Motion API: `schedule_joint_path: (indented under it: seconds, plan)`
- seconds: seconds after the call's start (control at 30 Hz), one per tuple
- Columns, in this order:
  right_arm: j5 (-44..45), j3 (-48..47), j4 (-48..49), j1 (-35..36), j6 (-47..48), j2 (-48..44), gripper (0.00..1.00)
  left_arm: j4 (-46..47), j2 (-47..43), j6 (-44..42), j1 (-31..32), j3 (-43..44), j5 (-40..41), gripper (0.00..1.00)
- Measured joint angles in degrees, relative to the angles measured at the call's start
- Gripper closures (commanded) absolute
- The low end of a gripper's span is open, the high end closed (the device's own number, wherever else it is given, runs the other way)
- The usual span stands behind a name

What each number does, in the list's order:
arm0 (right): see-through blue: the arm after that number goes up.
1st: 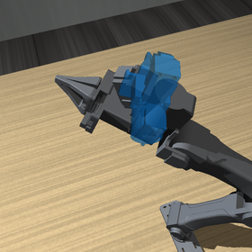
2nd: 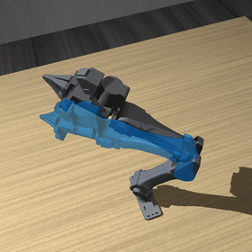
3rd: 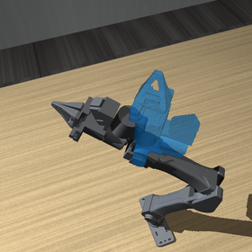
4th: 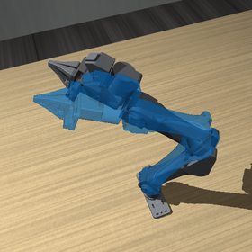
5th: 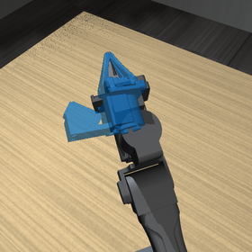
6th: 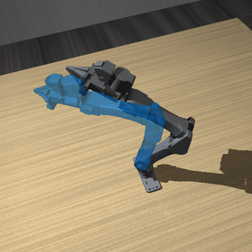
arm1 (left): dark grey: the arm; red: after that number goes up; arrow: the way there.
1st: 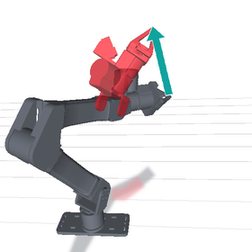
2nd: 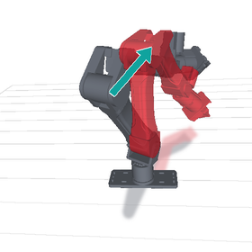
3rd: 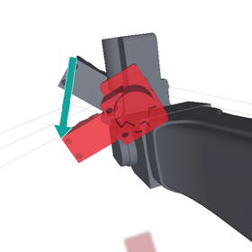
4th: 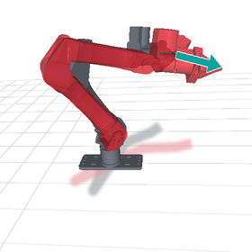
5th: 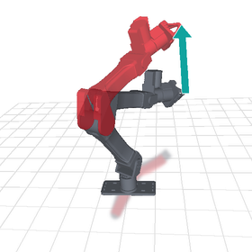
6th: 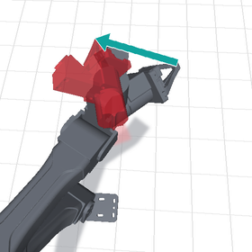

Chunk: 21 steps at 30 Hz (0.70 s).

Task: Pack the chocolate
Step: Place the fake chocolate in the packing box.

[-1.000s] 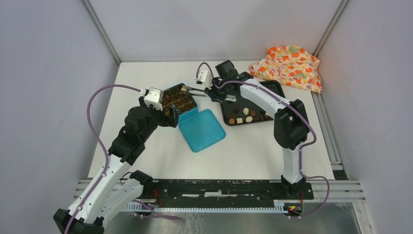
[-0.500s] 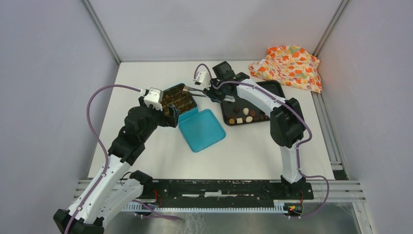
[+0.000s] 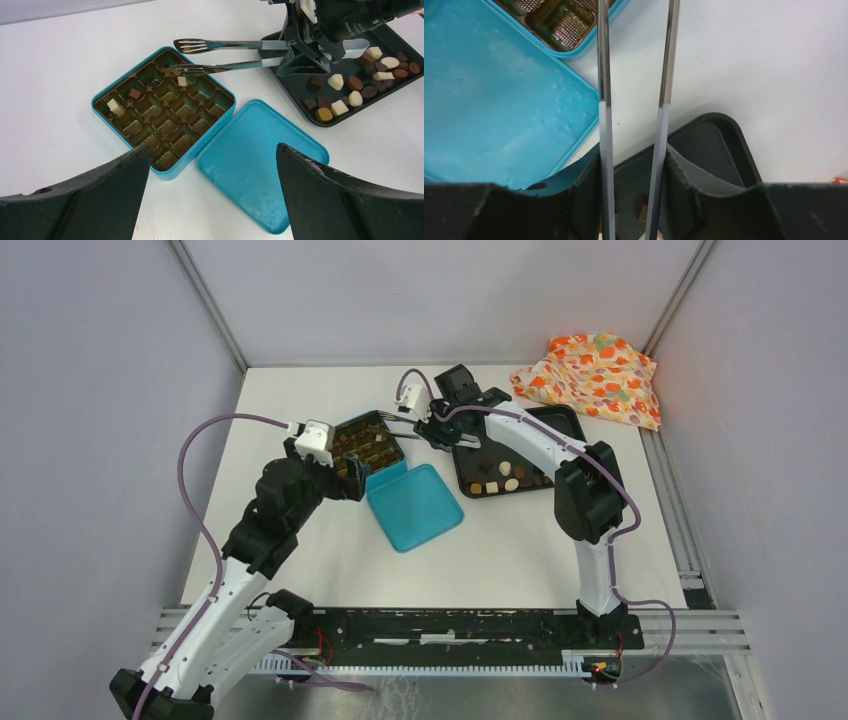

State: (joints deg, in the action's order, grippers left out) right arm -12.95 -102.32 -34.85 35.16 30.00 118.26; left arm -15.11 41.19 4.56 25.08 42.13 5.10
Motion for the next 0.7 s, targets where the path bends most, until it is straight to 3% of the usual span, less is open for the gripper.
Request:
schedule_joint_path:
  seconds: [0.37, 0.7]
  plan:
    - [-2.1, 1.9, 0.1, 0.0, -0.8, -2.3, 0.56, 0.0, -0.5, 0.0, 0.0, 0.0, 0.4, 0.0]
    - [-6.2, 15.3, 2.6, -1.6, -0.9, -16.6, 0.56, 0.0, -0.6, 0.0, 0.0, 0.0, 0.4, 0.0]
